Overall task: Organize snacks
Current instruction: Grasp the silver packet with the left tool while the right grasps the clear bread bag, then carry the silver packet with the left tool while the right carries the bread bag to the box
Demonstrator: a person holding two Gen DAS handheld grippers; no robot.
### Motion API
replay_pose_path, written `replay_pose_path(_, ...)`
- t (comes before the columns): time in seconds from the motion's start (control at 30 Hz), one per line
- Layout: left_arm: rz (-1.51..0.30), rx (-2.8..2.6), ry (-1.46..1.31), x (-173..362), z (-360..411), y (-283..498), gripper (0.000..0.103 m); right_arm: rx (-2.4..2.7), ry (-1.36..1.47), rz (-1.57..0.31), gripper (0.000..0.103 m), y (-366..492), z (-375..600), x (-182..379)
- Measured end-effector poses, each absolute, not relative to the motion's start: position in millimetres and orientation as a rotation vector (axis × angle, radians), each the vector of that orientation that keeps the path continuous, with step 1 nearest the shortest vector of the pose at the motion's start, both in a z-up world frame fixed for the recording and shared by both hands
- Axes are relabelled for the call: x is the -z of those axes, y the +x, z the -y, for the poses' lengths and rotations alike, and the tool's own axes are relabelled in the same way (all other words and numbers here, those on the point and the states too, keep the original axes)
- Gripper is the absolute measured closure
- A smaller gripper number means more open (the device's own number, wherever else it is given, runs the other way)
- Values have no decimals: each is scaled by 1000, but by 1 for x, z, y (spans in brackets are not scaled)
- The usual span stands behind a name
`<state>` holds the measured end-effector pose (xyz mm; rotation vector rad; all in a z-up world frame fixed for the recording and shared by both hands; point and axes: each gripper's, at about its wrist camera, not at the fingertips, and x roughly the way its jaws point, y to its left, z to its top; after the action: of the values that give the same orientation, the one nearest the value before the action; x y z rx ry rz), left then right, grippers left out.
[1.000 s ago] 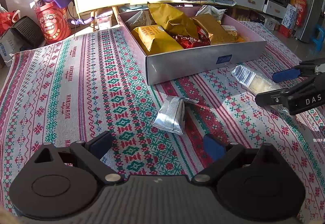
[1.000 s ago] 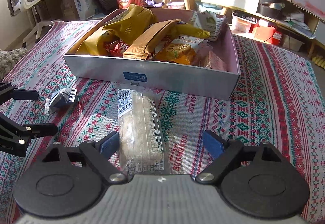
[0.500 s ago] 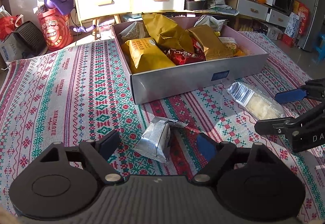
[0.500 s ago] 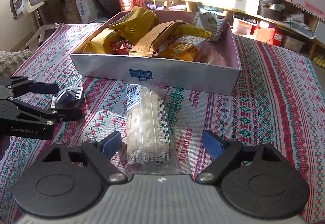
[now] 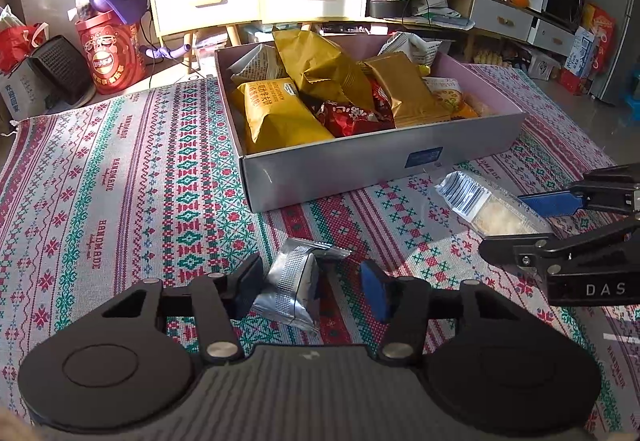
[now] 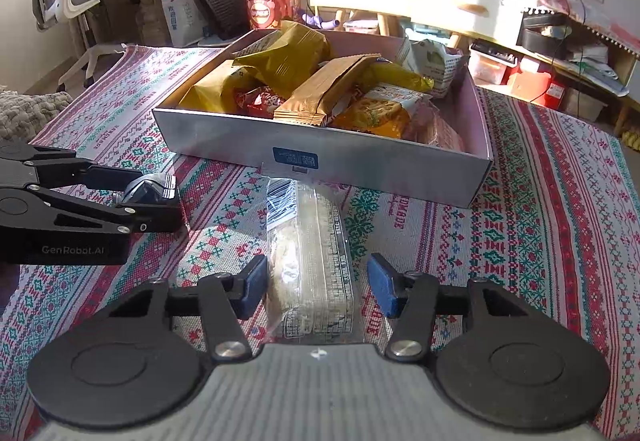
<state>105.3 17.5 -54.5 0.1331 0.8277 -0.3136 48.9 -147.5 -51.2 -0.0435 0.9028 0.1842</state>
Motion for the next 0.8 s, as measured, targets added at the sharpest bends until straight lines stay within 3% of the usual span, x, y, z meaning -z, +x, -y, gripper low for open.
replay_pose_path(0.1,-827,333,143,53,-15,102,72,-199,-73,-900,67,47,142,50)
replay_pose_path(0.3,-838,339,133,49,-13,98,76,-226,-61,-898,80,44,140,43)
replay_pose_path(0.8,-831,334,9,23,-22,99,76,-234,102,-899,88,51,159,21)
